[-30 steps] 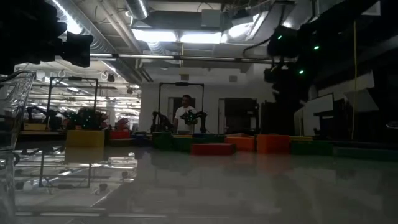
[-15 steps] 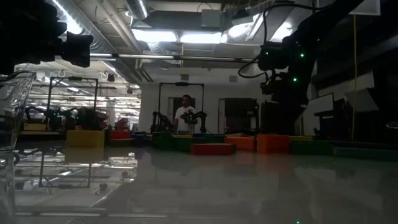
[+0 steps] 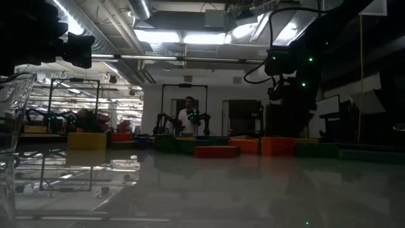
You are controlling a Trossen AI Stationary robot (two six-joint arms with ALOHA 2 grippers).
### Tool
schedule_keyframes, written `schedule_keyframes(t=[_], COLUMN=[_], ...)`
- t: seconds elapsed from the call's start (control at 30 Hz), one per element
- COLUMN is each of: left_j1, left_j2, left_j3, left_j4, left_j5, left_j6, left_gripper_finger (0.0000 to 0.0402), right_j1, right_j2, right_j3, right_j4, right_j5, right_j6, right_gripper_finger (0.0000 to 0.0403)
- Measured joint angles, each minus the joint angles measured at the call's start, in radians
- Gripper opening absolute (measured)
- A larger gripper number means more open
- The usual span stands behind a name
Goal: Sort blocks by size
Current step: Put the small green wooden block into the right transparent bin
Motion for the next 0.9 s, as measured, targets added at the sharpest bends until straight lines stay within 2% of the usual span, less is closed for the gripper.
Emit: schedule_keyframes(t=[0.27,0.57,0.73,0.9], left_j1=[0.0,0.0,0.0,0.0], left_j2=[0.0,0.0,0.0,0.0], left_j3=[0.0,0.0,0.0,0.0], left_j4=[0.0,0.0,0.0,0.0], left_j5=[0.0,0.0,0.0,0.0], left_j6=[0.0,0.0,0.0,0.0], left_gripper_finger=[0.0224,0.0224,0.0224,0.0224], right_j1=[0.0,0.0,0.0,0.0], right_j2=[0.007,0.12,0.13,0.128], right_j3=[0.0,0.001,0.003,0.006], right_j4=[0.013,0.067,0.068,0.064], right_j5=[0.0,-0.008,-0.034,-0.058], right_j6=[-0.001,-0.003,-0.023,-0.024], right_gripper_finger=[0.0271,0.0267,0.0227,0.0156])
